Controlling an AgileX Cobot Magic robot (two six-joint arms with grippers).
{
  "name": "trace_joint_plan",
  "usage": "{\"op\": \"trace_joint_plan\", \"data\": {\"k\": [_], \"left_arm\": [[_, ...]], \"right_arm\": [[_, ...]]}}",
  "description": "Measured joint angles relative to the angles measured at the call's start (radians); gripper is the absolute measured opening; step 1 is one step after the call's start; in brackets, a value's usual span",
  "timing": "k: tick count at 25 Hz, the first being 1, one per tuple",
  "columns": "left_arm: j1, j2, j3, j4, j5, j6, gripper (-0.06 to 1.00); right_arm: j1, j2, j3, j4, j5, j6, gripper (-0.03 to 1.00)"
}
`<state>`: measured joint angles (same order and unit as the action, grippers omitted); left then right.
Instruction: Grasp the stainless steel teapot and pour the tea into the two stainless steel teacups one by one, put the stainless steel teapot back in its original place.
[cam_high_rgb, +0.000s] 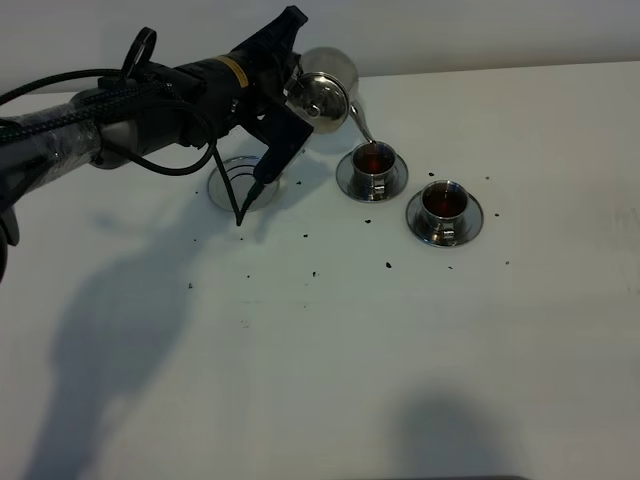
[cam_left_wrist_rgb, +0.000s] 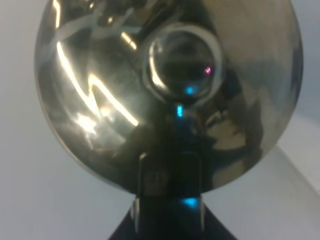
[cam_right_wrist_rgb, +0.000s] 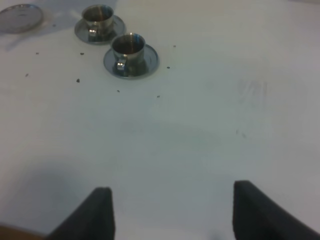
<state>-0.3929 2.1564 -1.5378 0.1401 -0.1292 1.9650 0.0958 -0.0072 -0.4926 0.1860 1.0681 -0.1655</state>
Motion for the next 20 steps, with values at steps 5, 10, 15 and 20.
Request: {"op": "trace_joint_plan", "data": {"k": [5,10,15,20], "left_arm": [[0.0,0.0,0.0,0.0,0.041,-0.032,0.14],[0.0,-0.003,0.0,0.0,0.061,-0.167,0.14],[0.006,-0.022,0.0,-0.001,0.089,-0.278,0.14],[0.009,-0.037,0.0,-0.001,0.143,-0.44,0.13]], "right_arm": [[0.0,0.0,0.0,0.0,0.0,0.0,0.51],[0.0,0.0,0.0,0.0,0.0,0.0,0.51],[0.0,0.0,0.0,0.0,0.0,0.0,0.51],[0.0,0.0,0.0,0.0,0.0,0.0,0.51]]}}
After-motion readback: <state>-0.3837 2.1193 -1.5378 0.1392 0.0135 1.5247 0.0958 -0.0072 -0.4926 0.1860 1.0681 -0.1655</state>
